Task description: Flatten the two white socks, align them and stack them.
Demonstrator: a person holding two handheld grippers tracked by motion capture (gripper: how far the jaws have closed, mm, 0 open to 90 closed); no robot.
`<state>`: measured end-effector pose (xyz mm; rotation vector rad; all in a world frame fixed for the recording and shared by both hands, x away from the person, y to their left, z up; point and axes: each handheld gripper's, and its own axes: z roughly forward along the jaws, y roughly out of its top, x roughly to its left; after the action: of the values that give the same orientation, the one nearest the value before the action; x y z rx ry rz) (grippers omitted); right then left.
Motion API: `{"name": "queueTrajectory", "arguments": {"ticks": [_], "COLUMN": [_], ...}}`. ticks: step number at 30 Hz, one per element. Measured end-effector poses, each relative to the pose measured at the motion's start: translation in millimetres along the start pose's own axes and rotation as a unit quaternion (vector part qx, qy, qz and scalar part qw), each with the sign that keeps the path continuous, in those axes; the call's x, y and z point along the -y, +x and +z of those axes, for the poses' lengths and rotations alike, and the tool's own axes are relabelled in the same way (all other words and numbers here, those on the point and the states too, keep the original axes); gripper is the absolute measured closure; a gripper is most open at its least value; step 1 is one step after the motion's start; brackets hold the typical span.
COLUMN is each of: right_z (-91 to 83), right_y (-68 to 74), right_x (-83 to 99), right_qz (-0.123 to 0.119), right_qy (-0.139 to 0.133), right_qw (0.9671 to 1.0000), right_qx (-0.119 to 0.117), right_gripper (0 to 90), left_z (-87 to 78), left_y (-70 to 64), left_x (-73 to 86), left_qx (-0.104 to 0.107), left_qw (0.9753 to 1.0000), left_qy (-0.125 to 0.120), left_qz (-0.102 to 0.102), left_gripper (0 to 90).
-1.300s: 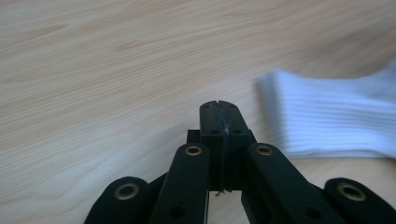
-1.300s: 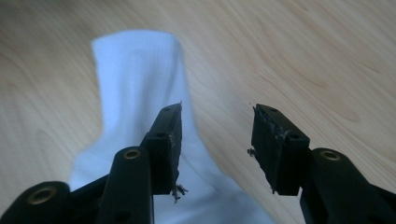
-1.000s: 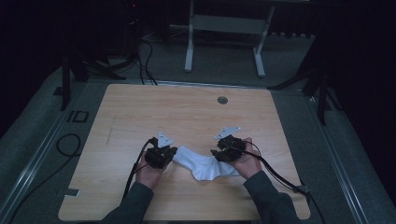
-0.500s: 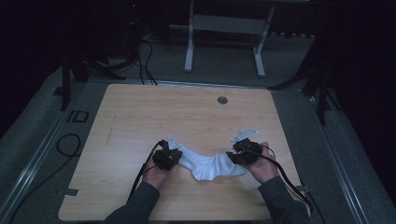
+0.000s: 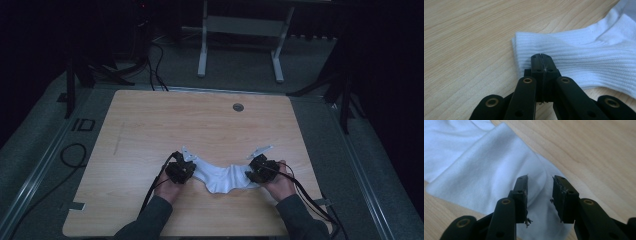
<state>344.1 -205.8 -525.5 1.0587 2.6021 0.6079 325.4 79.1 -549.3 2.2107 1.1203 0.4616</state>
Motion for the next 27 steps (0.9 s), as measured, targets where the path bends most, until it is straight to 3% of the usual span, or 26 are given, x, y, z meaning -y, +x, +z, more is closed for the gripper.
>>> {"name": "queueTrajectory", "arguments": {"ticks": [6, 9, 11, 27], "right_z": [7.5, 7.4, 6.6, -18.0], "right_y": [-2.2, -2.2, -1.1, -11.1], "right_x": [2.1, 1.4, 0.6, -0.8], "right_qz": [0.014, 0.012, 0.002, 0.001], "right_qy": [0.013, 0.016, 0.016, -0.009], "right_qw": [0.9996, 0.9993, 0.9995, 1.0], "right_qx": [-0.019, -0.031, -0.026, 0.001], "right_gripper": [70.7, 81.0, 86.8, 88.2], "left_z": [0.1, -0.1, -0.4, -4.8], "left_y": [-0.3, -0.8, -1.0, 1.9], "left_x": [0.8, 0.9, 1.1, 6.8], "left_qx": [0.0, -0.002, -0.002, -0.003], "left_qw": [1.0, 1.0, 1.0, 0.9999], "left_qy": [-0.002, 0.0, 0.0, -0.001], "left_qz": [-0.003, -0.003, -0.004, -0.014], "left_gripper": [90.0, 90.0, 90.0, 90.0]}}
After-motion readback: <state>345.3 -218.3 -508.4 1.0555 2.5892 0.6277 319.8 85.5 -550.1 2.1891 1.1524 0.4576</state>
